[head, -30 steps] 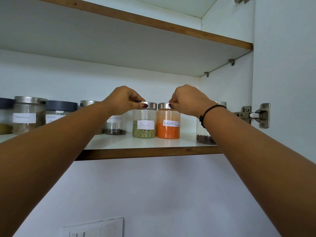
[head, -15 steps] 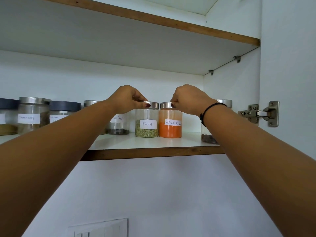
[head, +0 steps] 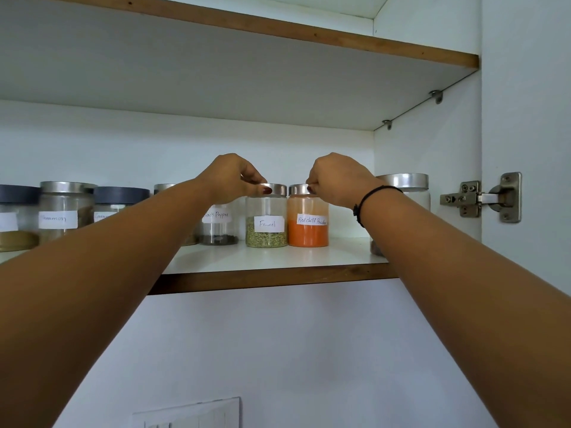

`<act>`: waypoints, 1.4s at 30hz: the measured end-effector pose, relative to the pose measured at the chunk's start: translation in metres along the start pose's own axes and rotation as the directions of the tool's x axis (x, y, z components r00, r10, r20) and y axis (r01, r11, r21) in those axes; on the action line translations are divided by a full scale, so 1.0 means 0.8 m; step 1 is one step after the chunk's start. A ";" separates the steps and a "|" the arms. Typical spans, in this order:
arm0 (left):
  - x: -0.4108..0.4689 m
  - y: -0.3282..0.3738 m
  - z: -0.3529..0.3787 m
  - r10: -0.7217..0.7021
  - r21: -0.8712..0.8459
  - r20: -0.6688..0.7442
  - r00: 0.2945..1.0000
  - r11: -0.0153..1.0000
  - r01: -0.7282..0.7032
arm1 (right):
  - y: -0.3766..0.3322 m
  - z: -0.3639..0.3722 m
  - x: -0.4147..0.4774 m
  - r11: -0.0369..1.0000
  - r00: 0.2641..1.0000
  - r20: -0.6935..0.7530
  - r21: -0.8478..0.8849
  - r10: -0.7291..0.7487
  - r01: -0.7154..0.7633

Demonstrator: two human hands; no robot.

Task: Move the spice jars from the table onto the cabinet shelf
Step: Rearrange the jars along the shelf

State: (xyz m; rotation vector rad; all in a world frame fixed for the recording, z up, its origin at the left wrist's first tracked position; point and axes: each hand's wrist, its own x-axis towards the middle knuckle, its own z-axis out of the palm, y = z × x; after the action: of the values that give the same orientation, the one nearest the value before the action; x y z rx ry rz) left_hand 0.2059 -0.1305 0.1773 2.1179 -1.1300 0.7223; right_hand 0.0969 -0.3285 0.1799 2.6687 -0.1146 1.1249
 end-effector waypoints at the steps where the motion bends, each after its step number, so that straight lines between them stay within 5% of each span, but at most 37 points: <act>1: 0.000 -0.001 0.001 -0.002 0.000 -0.004 1.000 1.000 0.002 | 0.000 0.002 0.001 1.000 1.000 -0.002 -0.006 0.000 0.000; 30: -0.007 -0.013 0.023 0.011 0.273 -0.025 1.000 0.962 -0.004 | -0.007 0.040 -0.003 0.998 0.997 0.031 0.023 -0.066 0.065; 42: -0.011 -0.007 0.023 -0.082 0.595 0.118 0.990 0.804 -0.004 | -0.015 0.046 -0.008 0.997 0.985 0.171 0.075 0.015 -0.028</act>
State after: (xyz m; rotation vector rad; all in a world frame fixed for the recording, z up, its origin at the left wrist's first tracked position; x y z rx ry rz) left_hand 0.2096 -0.1372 0.1576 2.7462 -1.0080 1.0270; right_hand 0.1197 -0.3264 0.1481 2.8363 -0.1337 0.9225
